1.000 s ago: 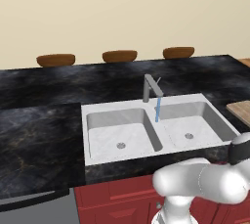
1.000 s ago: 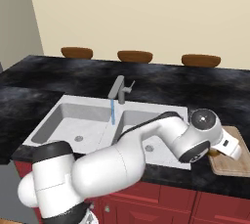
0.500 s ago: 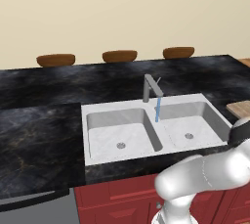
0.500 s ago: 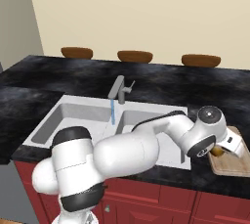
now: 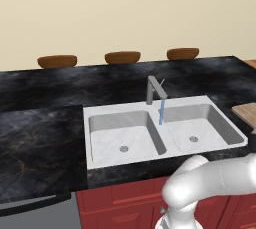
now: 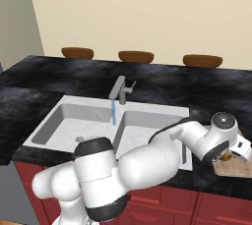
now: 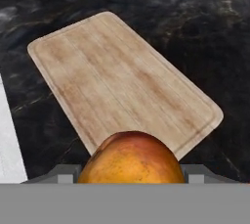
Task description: Pick the mango from the sink and place it on the cutting board to airdry. Then turn off the sink faucet.
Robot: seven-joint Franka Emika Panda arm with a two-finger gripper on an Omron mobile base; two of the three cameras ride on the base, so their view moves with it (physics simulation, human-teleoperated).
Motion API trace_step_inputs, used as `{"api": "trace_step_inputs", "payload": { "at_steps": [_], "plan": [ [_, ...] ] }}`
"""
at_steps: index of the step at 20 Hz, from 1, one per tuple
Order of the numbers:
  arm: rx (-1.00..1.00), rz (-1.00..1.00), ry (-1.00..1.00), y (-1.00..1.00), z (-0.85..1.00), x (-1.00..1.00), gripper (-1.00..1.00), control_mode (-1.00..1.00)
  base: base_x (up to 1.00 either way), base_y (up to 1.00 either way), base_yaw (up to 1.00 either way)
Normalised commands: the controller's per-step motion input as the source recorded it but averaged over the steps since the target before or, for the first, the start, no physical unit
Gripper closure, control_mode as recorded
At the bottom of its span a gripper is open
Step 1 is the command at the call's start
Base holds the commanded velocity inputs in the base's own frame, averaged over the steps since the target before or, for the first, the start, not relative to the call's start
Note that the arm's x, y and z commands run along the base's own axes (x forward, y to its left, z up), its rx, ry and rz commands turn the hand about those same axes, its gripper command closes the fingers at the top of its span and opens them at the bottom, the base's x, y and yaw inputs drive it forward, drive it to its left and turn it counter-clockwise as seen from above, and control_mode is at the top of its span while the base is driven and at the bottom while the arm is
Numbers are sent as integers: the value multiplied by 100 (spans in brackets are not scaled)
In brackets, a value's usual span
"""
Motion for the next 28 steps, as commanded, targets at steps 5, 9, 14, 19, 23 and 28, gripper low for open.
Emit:
{"api": "trace_step_inputs", "payload": {
  "at_steps": [5, 9, 14, 19, 23, 28],
  "plan": [
    [1, 2, 6, -13, -27, 18, 100, -100, 0, 0, 0],
    [1, 2, 5, -8, -27, 18, 100, -100, 0, 0, 0],
    [1, 2, 4, -8, -26, 14, 100, -100, 0, 0, 0],
    [1, 3, 3, -11, -25, 12, 100, -100, 0, 0, 0],
    [1, 3, 2, -15, -25, 11, 100, -100, 0, 0, 0],
    [1, 3, 1, -16, -22, 12, 100, -100, 0, 0, 0]
  ]
}}
